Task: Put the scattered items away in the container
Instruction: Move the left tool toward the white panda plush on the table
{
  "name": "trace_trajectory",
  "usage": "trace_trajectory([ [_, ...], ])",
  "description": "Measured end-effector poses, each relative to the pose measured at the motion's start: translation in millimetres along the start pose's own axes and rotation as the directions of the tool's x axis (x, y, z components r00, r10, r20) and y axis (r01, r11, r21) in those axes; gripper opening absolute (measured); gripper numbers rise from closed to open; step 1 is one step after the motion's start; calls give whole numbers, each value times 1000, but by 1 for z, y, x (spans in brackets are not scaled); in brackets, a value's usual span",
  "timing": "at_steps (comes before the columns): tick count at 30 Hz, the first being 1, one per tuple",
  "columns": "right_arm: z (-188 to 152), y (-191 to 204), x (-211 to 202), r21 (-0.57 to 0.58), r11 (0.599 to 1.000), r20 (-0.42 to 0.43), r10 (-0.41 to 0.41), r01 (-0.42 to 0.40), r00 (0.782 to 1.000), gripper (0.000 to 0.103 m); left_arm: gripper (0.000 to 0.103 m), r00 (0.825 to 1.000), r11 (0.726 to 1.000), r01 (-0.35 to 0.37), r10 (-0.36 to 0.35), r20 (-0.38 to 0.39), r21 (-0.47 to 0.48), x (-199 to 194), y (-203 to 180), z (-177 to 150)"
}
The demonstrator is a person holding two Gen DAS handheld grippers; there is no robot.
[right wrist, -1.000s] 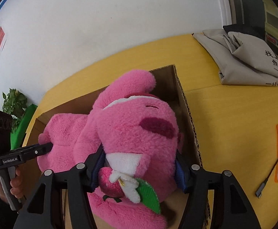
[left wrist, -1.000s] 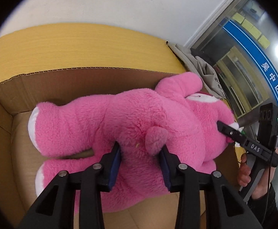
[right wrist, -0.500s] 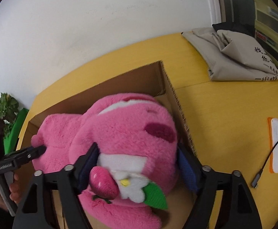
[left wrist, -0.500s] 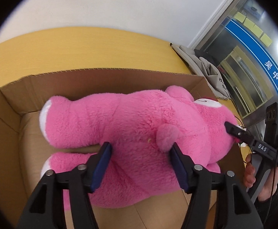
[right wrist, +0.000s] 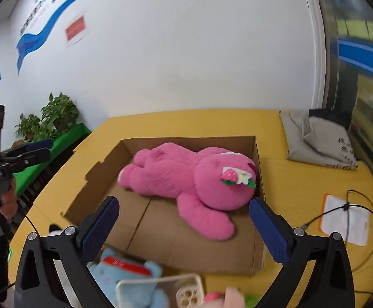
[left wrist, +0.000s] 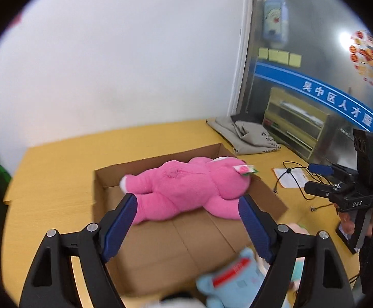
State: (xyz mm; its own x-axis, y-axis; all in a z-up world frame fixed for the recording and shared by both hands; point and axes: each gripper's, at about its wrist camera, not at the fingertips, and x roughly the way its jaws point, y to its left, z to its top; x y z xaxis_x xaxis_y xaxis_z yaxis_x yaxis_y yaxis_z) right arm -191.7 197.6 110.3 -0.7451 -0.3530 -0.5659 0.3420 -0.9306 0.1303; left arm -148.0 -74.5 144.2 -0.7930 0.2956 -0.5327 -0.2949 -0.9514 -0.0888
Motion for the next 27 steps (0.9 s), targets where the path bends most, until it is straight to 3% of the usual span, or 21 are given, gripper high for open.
trace_trajectory([
  [4, -24, 37, -46, -56, 993, 48, -99, 102, 994, 103, 82, 998, 998, -56, 56, 35, -7, -53, -20, -32],
  [7, -44, 55, -56, -55, 990, 36, -127, 129, 991, 103, 82, 995, 996, -81, 83, 50, -33, -70, -41, -57],
  [11, -77, 71, -62, -69, 978, 7, -196, 196, 981, 103, 82, 995, 995, -89, 91, 36, -51, -70, -67, -89],
  [16, -107, 76, -69, -70, 976, -16, -206, 205, 978, 103, 82, 998, 994, -62, 61, -8, -93, -62, -80, -113],
  [27, -125, 71, -81, -40, 967, -8, -250, 250, 968, 103, 82, 998, 991, -59, 58, -7, -117, -55, -88, -126],
])
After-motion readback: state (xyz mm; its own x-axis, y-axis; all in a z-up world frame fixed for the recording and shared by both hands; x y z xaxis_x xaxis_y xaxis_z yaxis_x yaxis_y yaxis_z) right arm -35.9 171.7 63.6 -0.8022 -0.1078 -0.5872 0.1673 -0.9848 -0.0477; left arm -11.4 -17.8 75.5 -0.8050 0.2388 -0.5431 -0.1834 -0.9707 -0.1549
